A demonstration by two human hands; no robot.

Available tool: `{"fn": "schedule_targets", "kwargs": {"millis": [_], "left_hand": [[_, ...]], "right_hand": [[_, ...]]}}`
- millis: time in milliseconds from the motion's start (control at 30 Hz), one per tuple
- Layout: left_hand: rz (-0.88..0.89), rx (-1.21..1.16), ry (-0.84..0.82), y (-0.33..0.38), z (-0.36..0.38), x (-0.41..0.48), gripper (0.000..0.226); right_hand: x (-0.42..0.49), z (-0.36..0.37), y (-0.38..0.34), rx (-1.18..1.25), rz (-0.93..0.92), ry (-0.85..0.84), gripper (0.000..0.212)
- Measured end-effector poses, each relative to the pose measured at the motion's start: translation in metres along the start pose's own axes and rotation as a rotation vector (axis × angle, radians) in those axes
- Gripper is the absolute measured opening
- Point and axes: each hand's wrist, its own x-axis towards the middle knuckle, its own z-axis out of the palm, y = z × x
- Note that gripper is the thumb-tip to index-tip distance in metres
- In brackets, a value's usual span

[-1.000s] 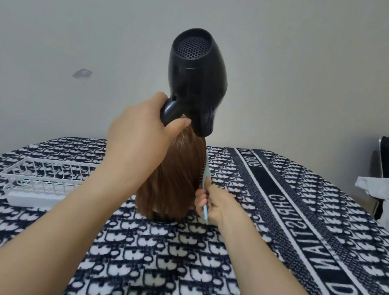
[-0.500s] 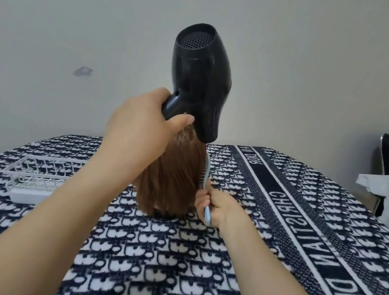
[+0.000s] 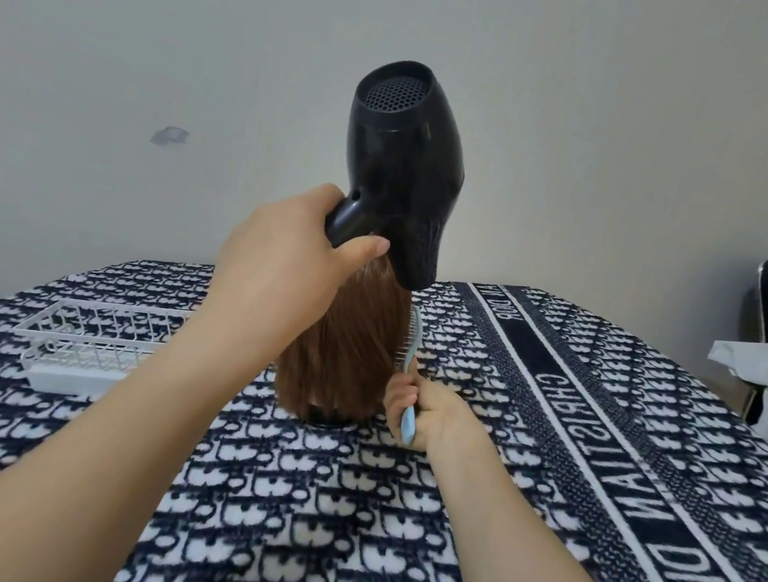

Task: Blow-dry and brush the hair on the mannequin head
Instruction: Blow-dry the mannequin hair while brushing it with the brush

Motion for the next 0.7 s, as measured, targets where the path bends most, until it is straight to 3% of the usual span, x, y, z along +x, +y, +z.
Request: {"fn": "schedule_targets", "kwargs": {"millis": [167, 267, 367, 500, 567, 700], "left_hand": [[-0.011, -0.056, -0.011, 0.001, 0.001, -0.002, 0.034], [-0.012, -0.065, -0.013, -0.002, 0.0, -0.002, 0.033], [-0.004, -0.061, -0.009, -0.006, -0.002, -0.003, 0.031], [0.021, -0.003, 0.015, -0.008, -0.003, -0.007, 0.028], [0.002, -0.05, 0.009, -0.01, -0.005, -0.009, 0.027], [-0.009, 0.002, 0.056, -0.014, -0.01, -0.015, 0.031]], "right_hand": [[0.002, -0.01, 0.002, 0.059, -0.003, 0.04, 0.056], [0.011, -0.023, 0.017, -0.075, -0.091, 0.181, 0.041], [0.018, -0.03, 0.025, -0.222, -0.113, 0.371, 0.045], [0.023, -0.03, 0.022, -0.532, -0.287, 0.63, 0.045], [0.019, -0.026, 0.023, -0.593, -0.336, 0.667, 0.036], [0.011, -0.028, 0.018, -0.572, -0.347, 0.715, 0.04]]}}
